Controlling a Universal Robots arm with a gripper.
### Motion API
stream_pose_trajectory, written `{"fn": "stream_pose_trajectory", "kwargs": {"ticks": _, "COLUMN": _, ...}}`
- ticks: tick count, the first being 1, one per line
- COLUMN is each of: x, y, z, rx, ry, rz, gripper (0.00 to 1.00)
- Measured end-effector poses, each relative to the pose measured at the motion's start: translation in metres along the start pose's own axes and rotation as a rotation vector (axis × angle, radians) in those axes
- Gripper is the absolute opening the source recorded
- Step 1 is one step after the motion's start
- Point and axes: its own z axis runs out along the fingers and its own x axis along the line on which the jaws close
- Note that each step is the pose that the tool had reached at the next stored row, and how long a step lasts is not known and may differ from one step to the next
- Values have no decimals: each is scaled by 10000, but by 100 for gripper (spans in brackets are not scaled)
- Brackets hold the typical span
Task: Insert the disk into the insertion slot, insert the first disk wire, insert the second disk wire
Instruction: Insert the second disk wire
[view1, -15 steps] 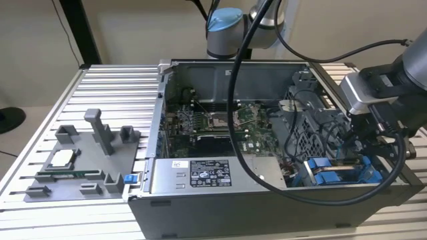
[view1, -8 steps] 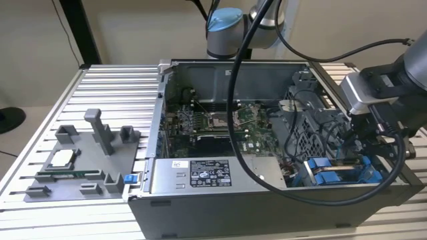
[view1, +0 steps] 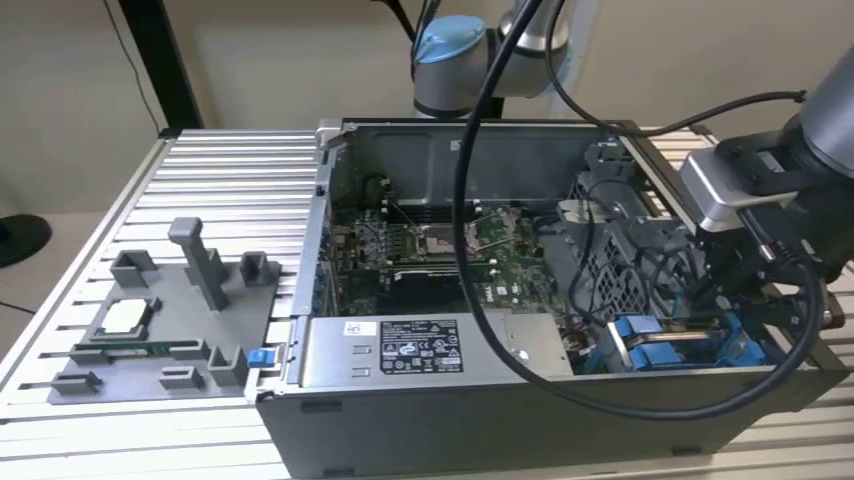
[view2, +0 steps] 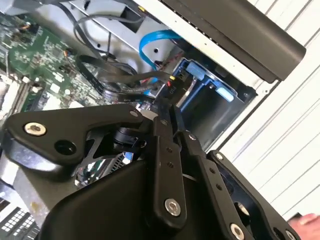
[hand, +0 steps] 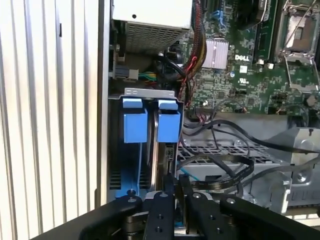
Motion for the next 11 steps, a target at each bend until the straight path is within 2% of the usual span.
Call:
{"fn": "stream_pose_trajectory", "kwargs": {"ticks": 3, "x": -33, "y": 29, "z": 22, "rx": -8, "ry": 230, "rz": -24, "gripper": 0}}
{"fn": "stream_pose_trajectory", "kwargs": {"ticks": 6, "x": -54, "y": 63, "z": 56, "rx": -13, "ry": 384, "rz": -34, "gripper": 0}}
{"fn": "stream_pose_trajectory", "kwargs": {"ticks": 8, "x": -77, "y": 77, "z": 91, "rx": -14, "ry": 436, "rz": -32, "gripper": 0}}
{"fn": "stream_pose_trajectory", "kwargs": {"ticks": 11, "x": -111, "y": 80, "z": 132, "rx": 27, "ry": 437, "rz": -37, "gripper": 0}}
